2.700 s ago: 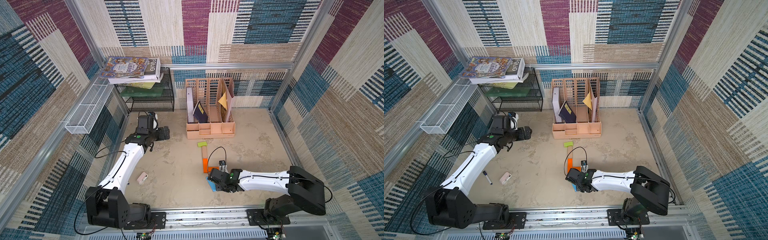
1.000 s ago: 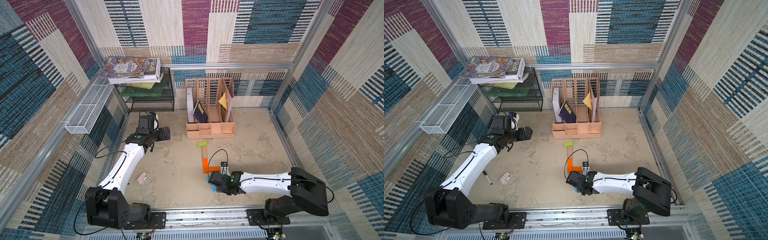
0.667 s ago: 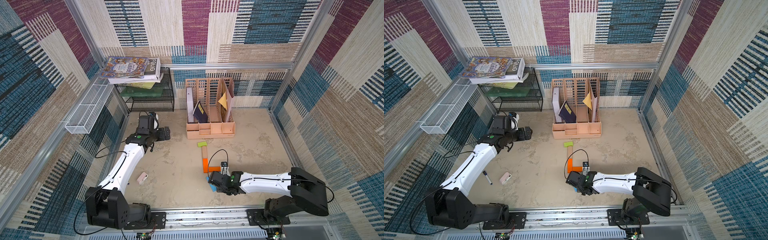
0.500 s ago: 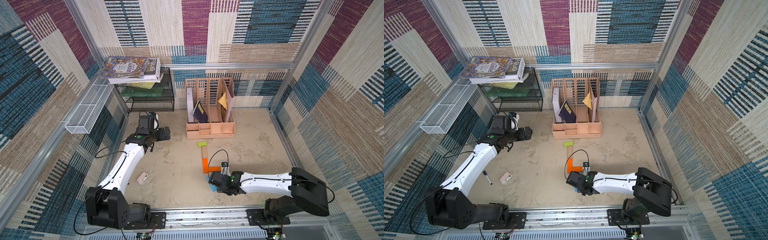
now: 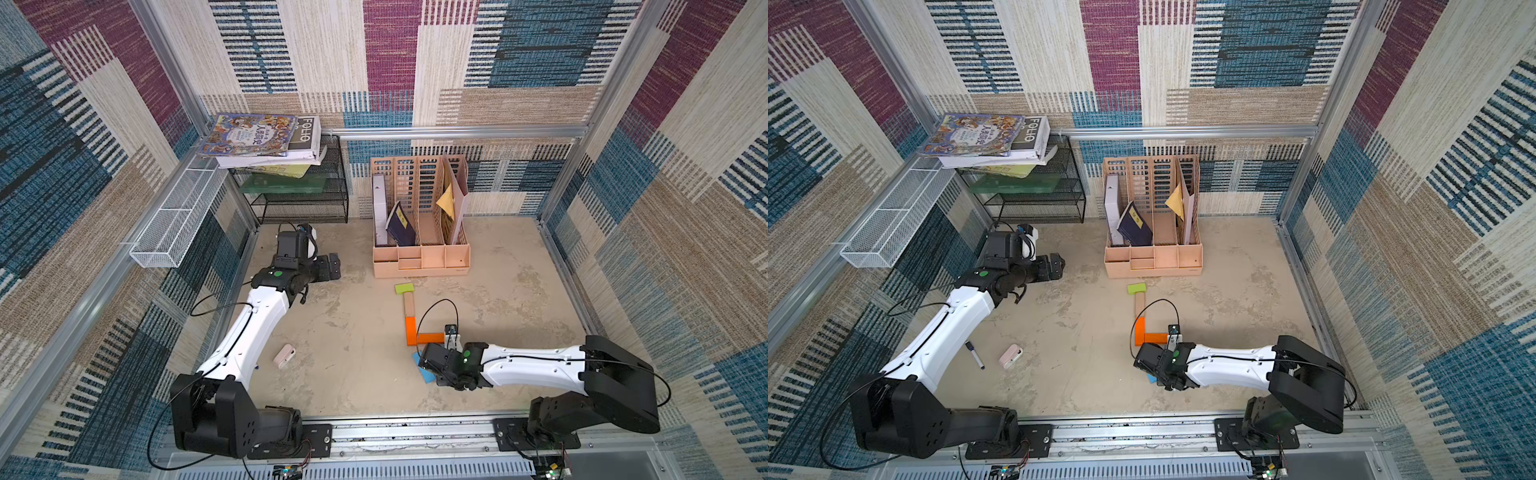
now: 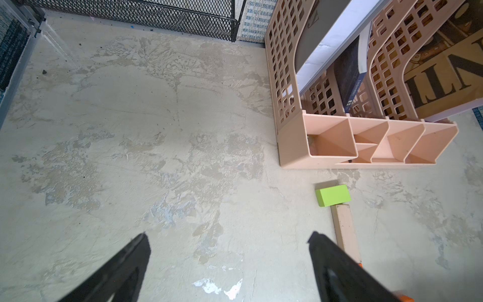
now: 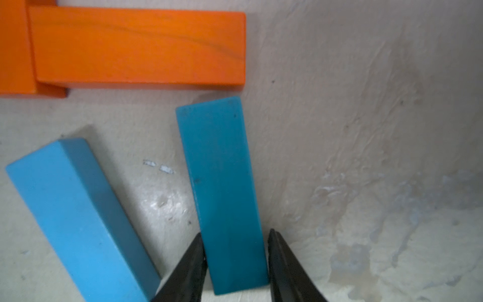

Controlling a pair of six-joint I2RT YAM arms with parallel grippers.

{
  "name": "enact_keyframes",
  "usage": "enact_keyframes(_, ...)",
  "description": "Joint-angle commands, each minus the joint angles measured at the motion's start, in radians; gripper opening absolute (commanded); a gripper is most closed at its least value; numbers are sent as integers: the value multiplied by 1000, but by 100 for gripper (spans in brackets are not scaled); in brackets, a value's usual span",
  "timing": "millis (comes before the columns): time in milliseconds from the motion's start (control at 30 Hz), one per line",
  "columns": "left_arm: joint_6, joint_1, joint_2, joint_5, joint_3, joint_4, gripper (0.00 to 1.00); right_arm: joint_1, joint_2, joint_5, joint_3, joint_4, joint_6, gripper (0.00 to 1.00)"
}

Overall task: Assemble a giraffe with building blocks
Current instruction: Adjust the building block at the center of the board, then assemble the building block at the center of the board.

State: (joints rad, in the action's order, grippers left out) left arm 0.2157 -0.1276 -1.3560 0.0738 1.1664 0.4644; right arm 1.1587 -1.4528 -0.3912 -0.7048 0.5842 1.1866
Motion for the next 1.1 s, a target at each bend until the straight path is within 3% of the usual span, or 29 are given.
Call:
enact_keyframes(0,-8,-1,1,-8,-1,-8,99,-2,2,-8,3,21,0,42)
enact_keyframes(67,-9,-1,1,-8,-1,-7,99,-3,0,-6,2,16,-6,48)
enact_keyframes(133,-8,-2,2,-8,-1,-7,99,1,2,-6,-2,9,-17,74)
enact_keyframes(167,-8,-1,3,-8,-1,-6,99,5,7,-8,-2,2,-25,78)
enact_keyframes(467,4,-21,4,61,17,8,98,24,181,-101,-36,108,-35,79)
enact_keyframes(600,-9,-167,34,-13,74,89,95,-28,371,-239,-72,193,-105,79)
enact_keyframes(700,44,-289,69,-68,113,175,94,-182,537,-257,-69,149,-260,77)
enact_keyframes(833,246,-451,194,-48,-26,166,92,-501,685,-77,-43,12,-529,86)
enact_keyframes(900,342,-578,229,-101,-107,147,91,-658,674,38,-54,-24,-615,96)
enact_keyframes(1000,495,-750,214,-154,-192,122,91,-835,584,200,-72,-63,-684,96)
enact_keyframes(1067,586,-845,174,-183,-213,108,90,-900,514,249,-86,-76,-673,96)
